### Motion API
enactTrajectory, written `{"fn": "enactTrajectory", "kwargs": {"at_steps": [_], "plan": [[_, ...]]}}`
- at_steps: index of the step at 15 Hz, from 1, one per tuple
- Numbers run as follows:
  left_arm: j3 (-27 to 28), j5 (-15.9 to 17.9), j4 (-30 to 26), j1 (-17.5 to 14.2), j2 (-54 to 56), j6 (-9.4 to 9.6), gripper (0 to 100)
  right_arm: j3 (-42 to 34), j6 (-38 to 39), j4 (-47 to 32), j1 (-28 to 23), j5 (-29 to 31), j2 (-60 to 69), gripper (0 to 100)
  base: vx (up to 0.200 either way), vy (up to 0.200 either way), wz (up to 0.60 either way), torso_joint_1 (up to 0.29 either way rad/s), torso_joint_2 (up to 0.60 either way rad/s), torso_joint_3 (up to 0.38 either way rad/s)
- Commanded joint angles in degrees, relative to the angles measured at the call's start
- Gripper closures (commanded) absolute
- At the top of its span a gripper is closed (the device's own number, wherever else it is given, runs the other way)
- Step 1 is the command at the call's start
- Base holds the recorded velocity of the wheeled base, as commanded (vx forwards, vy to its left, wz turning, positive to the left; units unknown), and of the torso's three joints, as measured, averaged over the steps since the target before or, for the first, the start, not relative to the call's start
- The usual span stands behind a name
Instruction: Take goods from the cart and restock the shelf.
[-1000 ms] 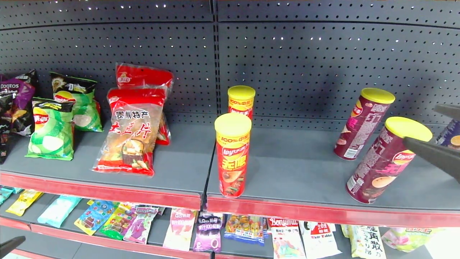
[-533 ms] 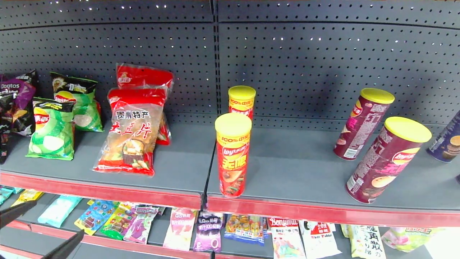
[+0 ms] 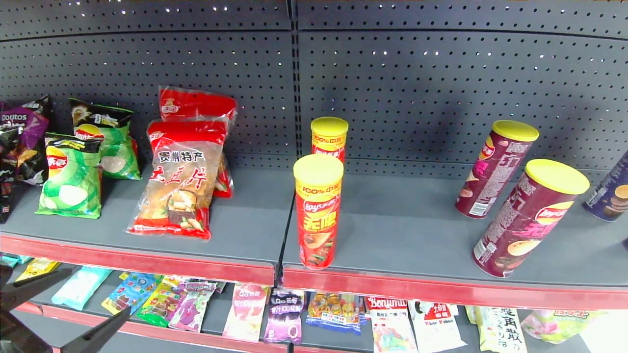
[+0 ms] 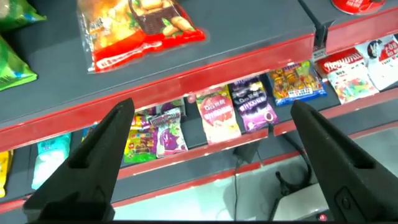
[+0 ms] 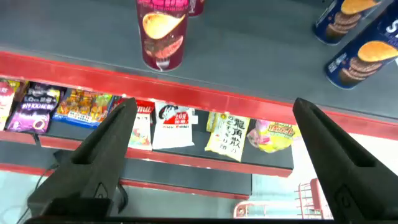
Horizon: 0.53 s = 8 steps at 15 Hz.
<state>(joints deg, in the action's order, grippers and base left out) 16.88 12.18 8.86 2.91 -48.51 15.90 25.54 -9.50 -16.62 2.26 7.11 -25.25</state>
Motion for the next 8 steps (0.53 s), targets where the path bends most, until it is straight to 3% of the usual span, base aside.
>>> {"fn": "enactTrajectory", "kwargs": {"at_steps": [1, 4, 8], "plan": [[-0.01, 0.04, 0.01, 0.78, -0.71, 0.01, 0, -0.58, -0.08, 0.0, -0.06, 0.1, -0.15, 0, 0.0, 0.0, 0.0, 0.0, 0.0, 0.0], [-0.1, -0.14, 0.01, 1.13, -0.89, 0.1, 0, -0.67, -0.08, 0.0, 0.03, 0.01, -0.15, 0, 0.0, 0.0, 0.0, 0.0, 0.0, 0.0], [-0.1, -0.23, -0.07, 1.22, -0.98, 0.1, 0, -1.28, -0.17, 0.09, 0.03, 0.01, 0.02, 0, 0.0, 0.0, -0.6, -0.001, 0.0, 0.004]]}}
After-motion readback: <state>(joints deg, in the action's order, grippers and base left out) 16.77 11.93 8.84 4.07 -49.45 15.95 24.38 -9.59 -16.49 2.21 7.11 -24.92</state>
